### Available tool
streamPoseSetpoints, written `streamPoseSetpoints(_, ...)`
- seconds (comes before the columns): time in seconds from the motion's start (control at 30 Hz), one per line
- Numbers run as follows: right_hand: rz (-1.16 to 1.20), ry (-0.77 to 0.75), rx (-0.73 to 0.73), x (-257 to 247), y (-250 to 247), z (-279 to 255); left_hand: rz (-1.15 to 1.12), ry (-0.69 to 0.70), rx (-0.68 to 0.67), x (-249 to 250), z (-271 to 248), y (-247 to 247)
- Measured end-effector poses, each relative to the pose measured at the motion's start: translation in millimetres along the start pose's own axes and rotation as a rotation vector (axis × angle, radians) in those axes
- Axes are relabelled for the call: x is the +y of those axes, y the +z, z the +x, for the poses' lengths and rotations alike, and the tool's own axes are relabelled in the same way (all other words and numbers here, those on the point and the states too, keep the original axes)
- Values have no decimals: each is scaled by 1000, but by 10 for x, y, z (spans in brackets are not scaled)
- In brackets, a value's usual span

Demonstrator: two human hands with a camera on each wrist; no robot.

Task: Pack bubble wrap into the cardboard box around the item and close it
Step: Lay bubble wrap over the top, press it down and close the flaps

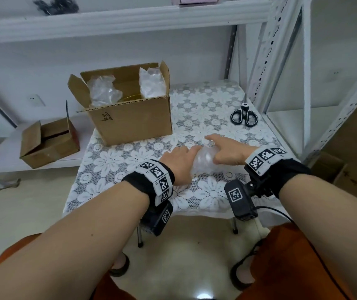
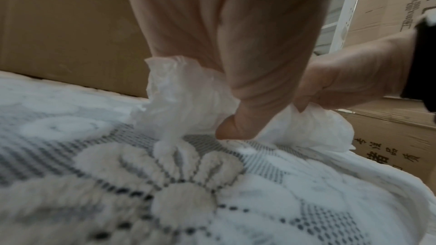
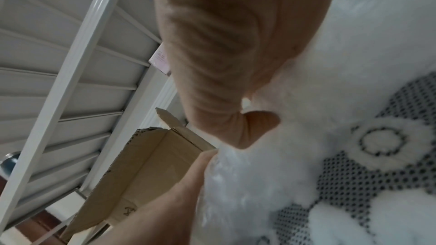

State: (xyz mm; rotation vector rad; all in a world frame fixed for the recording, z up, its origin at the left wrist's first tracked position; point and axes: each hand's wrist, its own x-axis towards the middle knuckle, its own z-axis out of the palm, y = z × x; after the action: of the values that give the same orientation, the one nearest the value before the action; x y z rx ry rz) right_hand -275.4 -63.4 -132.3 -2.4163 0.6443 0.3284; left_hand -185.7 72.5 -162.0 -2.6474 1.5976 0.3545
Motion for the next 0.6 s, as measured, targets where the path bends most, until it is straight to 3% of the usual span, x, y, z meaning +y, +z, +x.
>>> streamPoseSetpoints(0.1,-244,16,170,87,-2,-43,13,-42,11,9,95,24)
streamPoseSetpoints(0.17,-392,60,192,136,10,-77,17,-57,-4,2,141,21)
streamPoseSetpoints(0.33,-350,88,30,228,13,-152,18,-95,20,-10,192,25)
streamPoseSetpoints(0.6,-363,69,164,239,38,-160,40,-80,67,-96,86,14)
